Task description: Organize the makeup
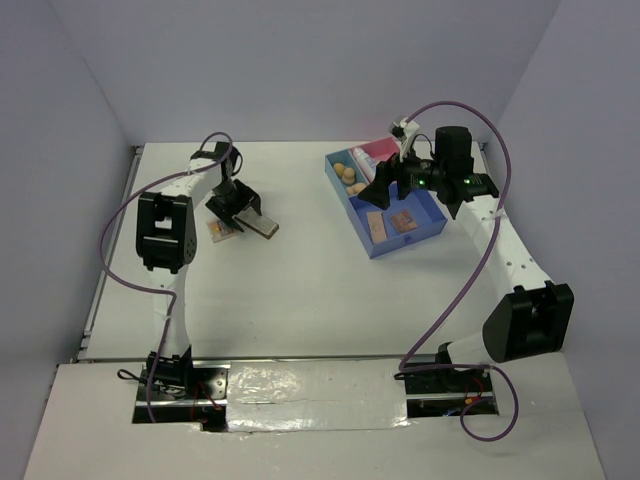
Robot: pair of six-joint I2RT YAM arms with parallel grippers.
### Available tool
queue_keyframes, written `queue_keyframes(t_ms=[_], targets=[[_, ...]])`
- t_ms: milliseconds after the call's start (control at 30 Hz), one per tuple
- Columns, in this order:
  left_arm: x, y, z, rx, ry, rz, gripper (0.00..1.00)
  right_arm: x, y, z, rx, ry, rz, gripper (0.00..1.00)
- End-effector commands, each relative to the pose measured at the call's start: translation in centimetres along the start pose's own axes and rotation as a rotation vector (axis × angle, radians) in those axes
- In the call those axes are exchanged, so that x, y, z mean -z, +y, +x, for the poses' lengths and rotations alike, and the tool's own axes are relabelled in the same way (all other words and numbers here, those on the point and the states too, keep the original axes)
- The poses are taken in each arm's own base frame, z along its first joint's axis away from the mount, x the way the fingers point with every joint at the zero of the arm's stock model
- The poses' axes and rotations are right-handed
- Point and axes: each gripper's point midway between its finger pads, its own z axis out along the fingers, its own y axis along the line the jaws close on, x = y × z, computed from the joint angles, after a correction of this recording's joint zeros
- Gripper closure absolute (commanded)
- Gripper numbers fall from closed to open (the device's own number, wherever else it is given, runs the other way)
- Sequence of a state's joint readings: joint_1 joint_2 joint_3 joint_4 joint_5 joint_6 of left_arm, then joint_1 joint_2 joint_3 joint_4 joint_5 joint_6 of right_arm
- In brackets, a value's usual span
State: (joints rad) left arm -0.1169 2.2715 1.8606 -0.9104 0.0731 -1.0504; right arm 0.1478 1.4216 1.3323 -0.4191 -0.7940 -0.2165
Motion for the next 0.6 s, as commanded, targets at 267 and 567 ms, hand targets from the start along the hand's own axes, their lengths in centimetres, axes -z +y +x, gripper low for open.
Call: queue_keyframes(t_ms=[267, 567], targets=[[2.1, -2.6, -0.6, -0.012, -0.065, 0.119, 0.22, 0.6, 0.4, -1.2, 0.036, -0.041, 0.001, 0.00], [-0.6, -0.4, 0.3, -0.009, 0.035, -0.060, 0.21, 0.5, 0.4, -1.2, 0.036, -0.041, -0.002, 0.00]])
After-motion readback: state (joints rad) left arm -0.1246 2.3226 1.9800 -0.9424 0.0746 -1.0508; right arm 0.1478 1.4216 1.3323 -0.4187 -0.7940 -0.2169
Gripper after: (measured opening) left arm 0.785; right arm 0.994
